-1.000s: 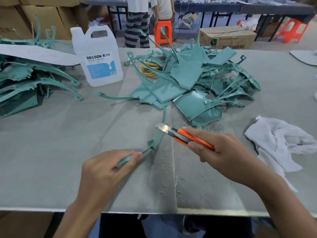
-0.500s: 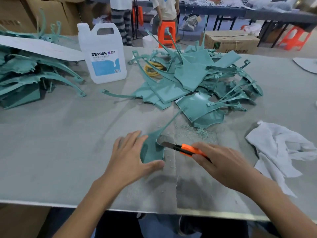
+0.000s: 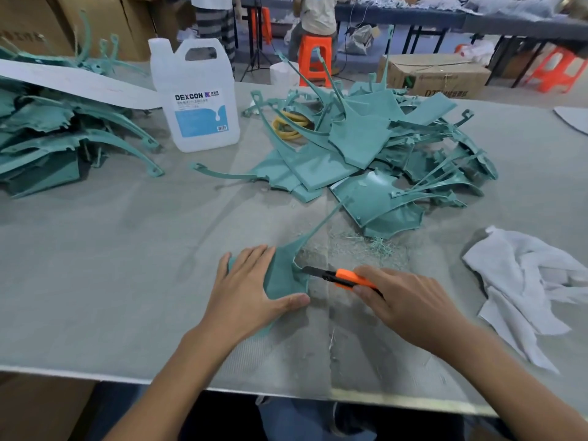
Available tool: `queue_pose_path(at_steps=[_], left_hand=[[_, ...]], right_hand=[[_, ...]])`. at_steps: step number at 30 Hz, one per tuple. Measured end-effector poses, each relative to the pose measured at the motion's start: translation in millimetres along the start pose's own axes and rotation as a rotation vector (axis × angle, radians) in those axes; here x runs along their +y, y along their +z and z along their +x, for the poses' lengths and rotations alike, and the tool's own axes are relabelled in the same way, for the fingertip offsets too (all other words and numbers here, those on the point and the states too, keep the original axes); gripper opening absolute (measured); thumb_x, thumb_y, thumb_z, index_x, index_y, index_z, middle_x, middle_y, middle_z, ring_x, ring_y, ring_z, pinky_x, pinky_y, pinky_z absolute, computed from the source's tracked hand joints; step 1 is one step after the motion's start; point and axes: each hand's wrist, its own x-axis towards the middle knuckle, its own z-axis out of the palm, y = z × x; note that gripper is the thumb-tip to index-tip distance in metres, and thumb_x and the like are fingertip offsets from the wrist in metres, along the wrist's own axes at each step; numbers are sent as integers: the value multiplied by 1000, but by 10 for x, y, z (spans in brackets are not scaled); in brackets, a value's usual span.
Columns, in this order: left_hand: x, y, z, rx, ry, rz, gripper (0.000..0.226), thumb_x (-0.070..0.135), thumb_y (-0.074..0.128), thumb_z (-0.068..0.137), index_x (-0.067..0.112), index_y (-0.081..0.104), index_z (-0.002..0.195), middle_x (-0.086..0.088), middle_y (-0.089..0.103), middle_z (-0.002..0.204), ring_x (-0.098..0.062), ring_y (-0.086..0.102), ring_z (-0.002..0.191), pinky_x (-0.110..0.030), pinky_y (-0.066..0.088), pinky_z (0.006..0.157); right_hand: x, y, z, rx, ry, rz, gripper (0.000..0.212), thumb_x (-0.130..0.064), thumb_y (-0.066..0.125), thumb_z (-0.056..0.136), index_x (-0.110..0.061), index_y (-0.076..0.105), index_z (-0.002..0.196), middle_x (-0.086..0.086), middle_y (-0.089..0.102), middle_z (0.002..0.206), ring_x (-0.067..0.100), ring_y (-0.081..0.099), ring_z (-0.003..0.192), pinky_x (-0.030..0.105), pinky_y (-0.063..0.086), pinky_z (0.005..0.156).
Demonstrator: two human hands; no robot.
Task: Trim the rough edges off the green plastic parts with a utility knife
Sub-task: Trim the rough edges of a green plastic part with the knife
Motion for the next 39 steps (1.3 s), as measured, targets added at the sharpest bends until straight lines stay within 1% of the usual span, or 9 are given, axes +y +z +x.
queue_pose_path(at_steps=[10, 14, 17, 19, 23, 27, 30, 35, 39], left_hand=[[-46, 14, 18, -55, 36, -12, 130, 108, 23, 57, 29, 17, 159, 12, 16, 166, -4, 4, 152, -41, -7, 124], [-64, -8, 28, -95, 66, 15, 133, 109, 26, 55, 28, 13, 160, 13, 12, 167, -4, 0, 152, -42, -7, 124], [-64, -37, 14, -81, 72, -49, 128, 107, 39, 54, 32, 21, 156, 15, 23, 160, -3, 10, 148, -41, -2, 125], [-55, -93, 30, -88, 67, -123, 121, 104, 49, 50, 36, 28, 147, 18, 32, 150, 1, 18, 134, -41, 6, 125], [-53, -243, 88, -186, 146, 45, 117, 103, 38, 56, 40, 27, 153, 9, 10, 167, -8, -3, 151, -40, -3, 124], [54, -207, -94, -168, -65, 62, 121, 107, 26, 54, 44, 14, 156, -2, -2, 165, -22, 0, 147, -46, 11, 120], [219, -91, -188, -117, -151, 83, 117, 102, 21, 61, 33, 13, 155, -8, -5, 167, -29, 2, 151, -47, 10, 121], [103, -120, -106, -64, -120, -74, 118, 92, 52, 57, 28, 16, 149, 3, 10, 166, -21, 13, 152, -39, 21, 122], [42, -123, -49, -51, -66, -111, 117, 89, 58, 54, 35, 14, 147, 11, 16, 163, -12, 17, 149, -30, 23, 115]], right_hand=[[-18, -28, -43, 12, -45, -77, 45, -64, 13, 96, -41, 40, 124, -12, 56, 91, 15, 62, 74, 31, 30, 52], [-41, -22, -40, 44, -26, -87, 41, -63, 17, 99, -41, 42, 123, -12, 57, 90, 15, 61, 69, 30, 29, 51], [-60, 1, -62, 34, -36, -65, 49, -66, 12, 94, -41, 41, 124, -12, 57, 91, 15, 62, 73, 30, 29, 51], [-34, -2, -83, 62, -29, -72, 51, -68, 10, 93, -43, 41, 125, -12, 57, 92, 14, 62, 71, 28, 29, 50], [9, 6, -77, 80, 14, 70, 44, -65, 20, 97, -44, 45, 125, -15, 58, 96, 12, 61, 72, 31, 42, 58], [114, 23, -34, 91, 48, 167, 44, -66, 23, 95, -43, 50, 122, -16, 52, 95, 7, 49, 70, 32, 45, 63], [162, 36, 25, 66, 36, 188, 42, -64, 27, 96, -44, 49, 124, -19, 52, 100, 6, 47, 79, 33, 45, 68], [221, 60, 87, -23, -68, 146, 25, -59, 31, 101, -46, 43, 119, -25, 46, 89, 5, 44, 82, 28, 34, 62], [257, 47, 100, -59, -100, 110, 26, -59, 30, 102, -48, 42, 123, -24, 47, 92, 6, 45, 83, 25, 34, 60]])
